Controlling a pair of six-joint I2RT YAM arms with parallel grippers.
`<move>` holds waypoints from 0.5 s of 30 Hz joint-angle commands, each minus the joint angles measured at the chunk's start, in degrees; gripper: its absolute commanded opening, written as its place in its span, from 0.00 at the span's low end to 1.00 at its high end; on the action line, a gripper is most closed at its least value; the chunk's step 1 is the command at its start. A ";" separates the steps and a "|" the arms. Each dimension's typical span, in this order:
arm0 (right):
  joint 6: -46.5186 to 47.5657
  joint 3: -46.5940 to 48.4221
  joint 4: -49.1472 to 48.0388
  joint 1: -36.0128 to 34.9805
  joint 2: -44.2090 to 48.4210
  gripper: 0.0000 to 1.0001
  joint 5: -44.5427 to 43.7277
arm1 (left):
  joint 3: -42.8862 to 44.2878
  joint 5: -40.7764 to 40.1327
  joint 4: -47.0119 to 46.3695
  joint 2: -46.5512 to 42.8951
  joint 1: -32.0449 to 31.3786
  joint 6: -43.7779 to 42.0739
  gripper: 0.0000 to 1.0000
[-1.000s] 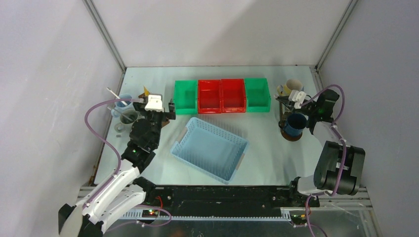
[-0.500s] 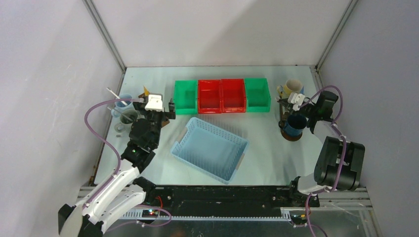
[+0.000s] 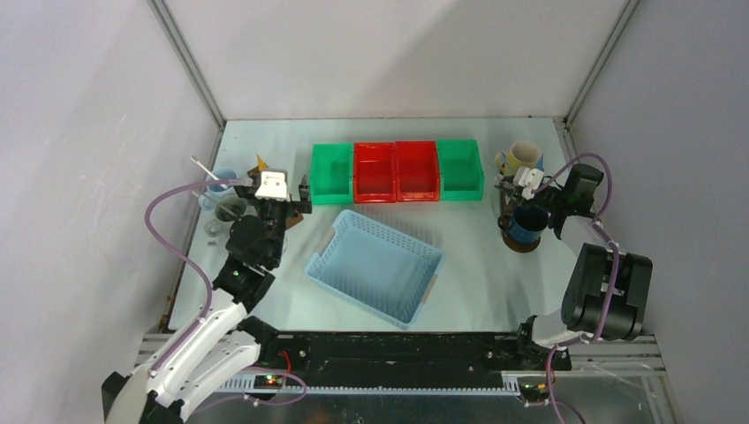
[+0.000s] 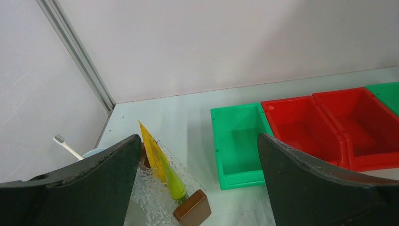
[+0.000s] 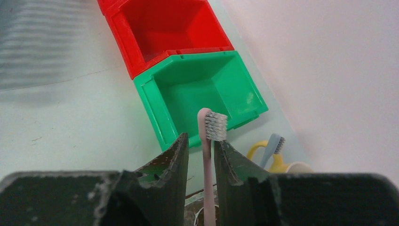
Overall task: Prepare toiletry sets of a toothbrush and toothpaste on the tray
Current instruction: Place the toothbrush in the toothpaste holder.
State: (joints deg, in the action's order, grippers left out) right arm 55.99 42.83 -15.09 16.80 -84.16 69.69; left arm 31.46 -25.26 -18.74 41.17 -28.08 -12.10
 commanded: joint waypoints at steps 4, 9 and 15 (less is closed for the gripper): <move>-0.04 -0.08 0.73 0.17 5.09 0.43 0.46 | 1.73 0.45 0.25 -3.43 0.39 -1.03 1.00; -0.74 -0.06 2.67 0.42 8.36 0.86 0.04 | 1.27 0.19 2.03 -6.42 0.36 -0.87 1.00; -0.67 -0.12 7.64 0.58 13.97 0.99 -1.00 | 0.80 -0.30 5.07 -11.67 0.39 -0.20 1.00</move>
State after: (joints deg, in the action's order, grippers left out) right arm 55.46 42.78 -11.03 17.02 -74.67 69.17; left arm 31.46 -25.26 -15.20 32.34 -28.08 -12.08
